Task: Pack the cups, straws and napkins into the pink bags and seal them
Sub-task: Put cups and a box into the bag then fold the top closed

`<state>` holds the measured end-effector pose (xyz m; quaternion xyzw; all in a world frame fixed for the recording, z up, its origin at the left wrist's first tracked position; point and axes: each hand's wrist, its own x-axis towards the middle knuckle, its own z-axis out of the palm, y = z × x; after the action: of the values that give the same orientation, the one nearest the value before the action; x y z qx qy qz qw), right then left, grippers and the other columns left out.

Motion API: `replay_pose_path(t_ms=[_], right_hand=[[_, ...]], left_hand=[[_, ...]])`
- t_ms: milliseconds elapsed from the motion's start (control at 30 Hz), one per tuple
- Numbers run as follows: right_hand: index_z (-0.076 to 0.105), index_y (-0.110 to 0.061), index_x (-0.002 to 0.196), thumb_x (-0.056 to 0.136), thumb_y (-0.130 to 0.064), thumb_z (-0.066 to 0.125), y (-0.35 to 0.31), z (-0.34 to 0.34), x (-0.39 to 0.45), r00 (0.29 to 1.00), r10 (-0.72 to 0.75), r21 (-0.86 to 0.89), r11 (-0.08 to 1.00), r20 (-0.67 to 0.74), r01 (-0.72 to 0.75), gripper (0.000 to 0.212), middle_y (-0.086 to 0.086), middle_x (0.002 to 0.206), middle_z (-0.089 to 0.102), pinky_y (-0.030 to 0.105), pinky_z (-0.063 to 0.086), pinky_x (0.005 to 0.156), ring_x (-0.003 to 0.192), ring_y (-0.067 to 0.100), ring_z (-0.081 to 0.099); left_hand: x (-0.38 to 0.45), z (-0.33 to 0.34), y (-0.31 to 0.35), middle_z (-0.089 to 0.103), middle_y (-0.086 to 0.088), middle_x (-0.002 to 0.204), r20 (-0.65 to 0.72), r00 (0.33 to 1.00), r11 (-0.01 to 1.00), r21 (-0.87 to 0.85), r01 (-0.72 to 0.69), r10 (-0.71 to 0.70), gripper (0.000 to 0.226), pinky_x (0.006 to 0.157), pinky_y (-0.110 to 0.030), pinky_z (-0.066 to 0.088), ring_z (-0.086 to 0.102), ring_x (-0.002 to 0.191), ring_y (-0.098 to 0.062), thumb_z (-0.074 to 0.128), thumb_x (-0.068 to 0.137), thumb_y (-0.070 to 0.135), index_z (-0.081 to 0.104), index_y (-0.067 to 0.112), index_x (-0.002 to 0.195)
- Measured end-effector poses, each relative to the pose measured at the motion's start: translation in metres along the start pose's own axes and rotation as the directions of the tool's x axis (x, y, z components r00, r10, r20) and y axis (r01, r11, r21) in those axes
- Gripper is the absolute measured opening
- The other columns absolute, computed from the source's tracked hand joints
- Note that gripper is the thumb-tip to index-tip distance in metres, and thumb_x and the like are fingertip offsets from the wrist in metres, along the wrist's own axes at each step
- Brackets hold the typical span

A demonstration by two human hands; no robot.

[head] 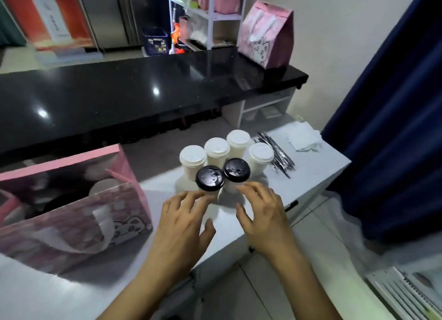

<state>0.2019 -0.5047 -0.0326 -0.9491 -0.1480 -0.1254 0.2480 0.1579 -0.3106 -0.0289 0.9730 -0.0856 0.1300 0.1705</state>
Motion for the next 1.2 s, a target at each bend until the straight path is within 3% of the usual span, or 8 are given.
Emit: replay_pose_path(t_ms=[267,500,700,800,1067,1200], right_hand=[[0.064,-0.023,0.124,0.089,-0.032,0.054,0.091,-0.020,0.014,0.993,0.116,-0.026,0.993,0.004,-0.116,0.038,-0.005,0.119,0.063,0.041,0.047,0.090,0.102,0.023,0.059],[0.065,-0.022,0.120,0.094,-0.027,0.060,0.165,-0.005,0.078,0.977,0.211,-0.037,0.977,0.036,-0.210,0.027,-0.003,0.116,0.066,0.041,0.045,0.093,0.105,0.022,0.059],[0.069,-0.018,0.100,0.089,-0.021,0.066,0.232,0.023,0.143,0.944,0.328,-0.063,0.943,0.016,-0.327,0.012,0.003,0.093,0.069,0.040,0.049,0.078,0.087,0.029,0.062],[0.068,-0.016,0.102,0.091,-0.020,0.064,0.264,0.037,0.176,0.929,0.367,-0.111,0.926,0.044,-0.361,0.013,0.005,0.096,0.069,0.039,0.047,0.079,0.089,0.030,0.063],[0.062,-0.009,0.125,0.092,-0.022,0.065,0.323,0.081,0.245,0.916,0.388,-0.162,0.915,0.102,-0.369,0.035,0.014,0.119,0.057,0.044,0.048,0.091,0.105,0.034,0.057],[0.069,-0.018,0.106,0.094,-0.029,0.058,0.343,0.101,0.250,0.893,0.433,-0.248,0.885,0.123,-0.395,0.020,0.006,0.103,0.067,0.037,0.040,0.076,0.097,0.031,0.060]], left_hand=[[0.044,0.040,0.049,0.059,0.005,0.124,0.052,0.998,0.999,-0.026,-0.039,0.041,0.038,0.095,-0.033,0.032,0.052,0.115,-0.024,0.048,0.085,0.036,0.061,0.025,0.119],[0.111,0.072,0.057,0.057,0.006,0.128,0.097,0.995,0.999,-0.039,-0.021,0.025,0.042,0.101,-0.041,0.040,0.049,0.121,-0.025,0.049,0.087,0.037,0.057,0.028,0.127],[0.166,0.098,0.059,0.056,0.006,0.128,0.184,0.982,0.999,-0.011,-0.045,0.047,0.040,0.098,-0.041,0.042,0.050,0.120,-0.024,0.050,0.089,0.038,0.056,0.029,0.128],[0.187,0.107,0.059,0.055,0.006,0.130,0.212,0.976,0.999,0.009,-0.053,0.050,0.042,0.096,-0.041,0.044,0.050,0.119,-0.023,0.044,0.090,0.041,0.055,0.029,0.129],[0.219,0.118,0.059,0.056,0.007,0.129,0.190,0.979,0.997,0.023,0.069,-0.072,0.042,0.096,-0.042,0.043,0.052,0.116,-0.023,0.048,0.088,0.038,0.059,0.029,0.127],[0.226,0.120,0.065,0.056,0.008,0.129,0.194,0.972,0.991,0.048,0.124,-0.131,0.042,0.097,-0.042,0.044,0.052,0.117,-0.023,0.050,0.087,0.037,0.058,0.030,0.127]])
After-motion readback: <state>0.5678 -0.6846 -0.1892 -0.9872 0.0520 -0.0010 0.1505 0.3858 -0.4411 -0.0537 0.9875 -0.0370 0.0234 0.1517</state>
